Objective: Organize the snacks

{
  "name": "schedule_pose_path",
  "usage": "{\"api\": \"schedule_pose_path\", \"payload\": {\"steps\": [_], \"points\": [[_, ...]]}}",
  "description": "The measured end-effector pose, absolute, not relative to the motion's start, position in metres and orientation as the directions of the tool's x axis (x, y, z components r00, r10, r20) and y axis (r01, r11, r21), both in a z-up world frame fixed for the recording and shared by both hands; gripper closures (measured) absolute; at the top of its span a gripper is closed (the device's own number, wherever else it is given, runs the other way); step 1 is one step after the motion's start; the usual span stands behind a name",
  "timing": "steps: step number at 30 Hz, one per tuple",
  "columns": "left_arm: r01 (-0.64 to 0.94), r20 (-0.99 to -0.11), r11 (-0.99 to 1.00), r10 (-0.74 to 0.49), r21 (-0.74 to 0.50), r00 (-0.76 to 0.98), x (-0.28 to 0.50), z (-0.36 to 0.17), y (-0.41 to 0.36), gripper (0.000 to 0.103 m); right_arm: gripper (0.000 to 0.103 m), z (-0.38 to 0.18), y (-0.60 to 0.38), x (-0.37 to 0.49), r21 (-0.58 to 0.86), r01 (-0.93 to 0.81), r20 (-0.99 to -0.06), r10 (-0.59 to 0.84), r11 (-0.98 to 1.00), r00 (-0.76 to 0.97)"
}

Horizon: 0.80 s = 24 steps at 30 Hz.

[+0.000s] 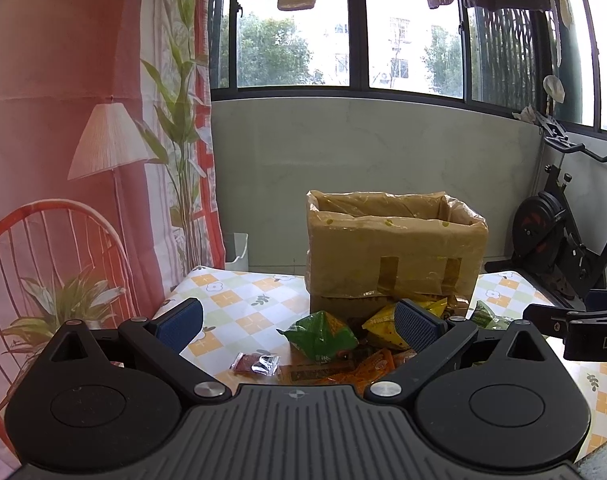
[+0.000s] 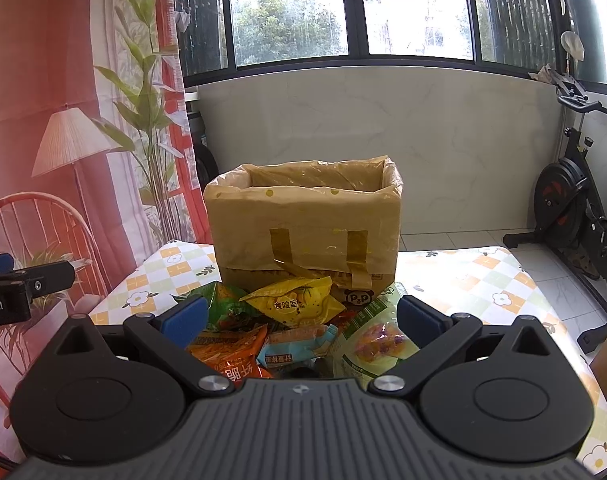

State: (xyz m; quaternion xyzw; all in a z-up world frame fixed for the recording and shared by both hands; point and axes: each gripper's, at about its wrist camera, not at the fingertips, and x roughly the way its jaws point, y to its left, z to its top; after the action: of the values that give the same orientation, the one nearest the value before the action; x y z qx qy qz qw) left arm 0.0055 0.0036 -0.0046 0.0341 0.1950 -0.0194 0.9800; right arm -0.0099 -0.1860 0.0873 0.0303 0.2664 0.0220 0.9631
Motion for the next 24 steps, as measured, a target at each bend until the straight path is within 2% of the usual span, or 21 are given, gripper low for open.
{"api": "schedule_pose_path", "payload": {"steps": [24], "points": [[0.076,-0.388,0.995,-0.045,0.065,0.921,0.0054,-0.0074,0.0000,0.000,0.001,0.0877,-0.1895,-0.0104,0.094,-0.017,-0.513,0.063,0.995,0.856]]}}
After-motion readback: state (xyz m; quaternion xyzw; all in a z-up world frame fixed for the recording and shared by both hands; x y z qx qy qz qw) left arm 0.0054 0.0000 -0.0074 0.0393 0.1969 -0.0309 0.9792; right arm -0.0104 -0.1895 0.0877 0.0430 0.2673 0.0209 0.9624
